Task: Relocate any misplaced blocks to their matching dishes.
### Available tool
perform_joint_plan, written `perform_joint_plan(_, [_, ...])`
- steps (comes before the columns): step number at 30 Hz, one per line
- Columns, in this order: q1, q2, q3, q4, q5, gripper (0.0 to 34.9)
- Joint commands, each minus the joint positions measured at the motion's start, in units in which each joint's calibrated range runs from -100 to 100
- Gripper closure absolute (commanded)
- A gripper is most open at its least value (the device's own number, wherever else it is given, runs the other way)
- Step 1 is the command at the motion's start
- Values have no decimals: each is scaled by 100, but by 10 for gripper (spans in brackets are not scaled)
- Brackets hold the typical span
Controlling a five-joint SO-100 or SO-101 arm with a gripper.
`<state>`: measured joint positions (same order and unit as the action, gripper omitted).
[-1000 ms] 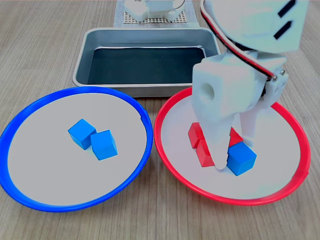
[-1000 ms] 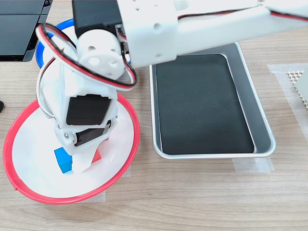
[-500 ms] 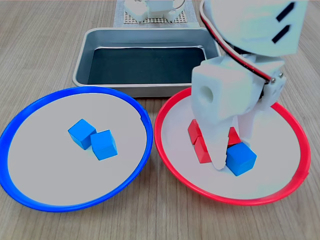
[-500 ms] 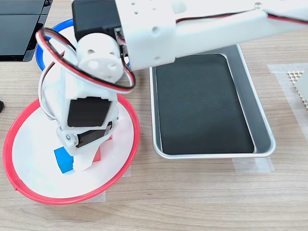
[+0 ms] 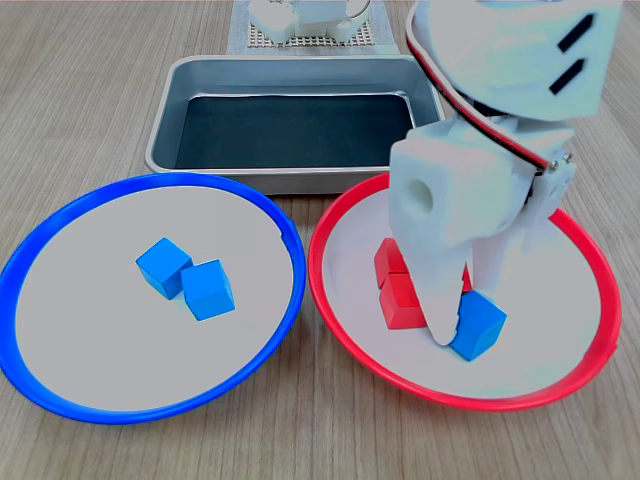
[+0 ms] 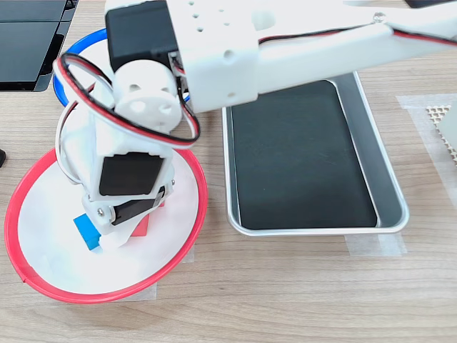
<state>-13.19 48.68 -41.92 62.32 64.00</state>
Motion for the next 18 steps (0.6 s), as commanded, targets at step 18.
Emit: perform_joint_plan(18, [-98, -369, -54, 4, -274, 346])
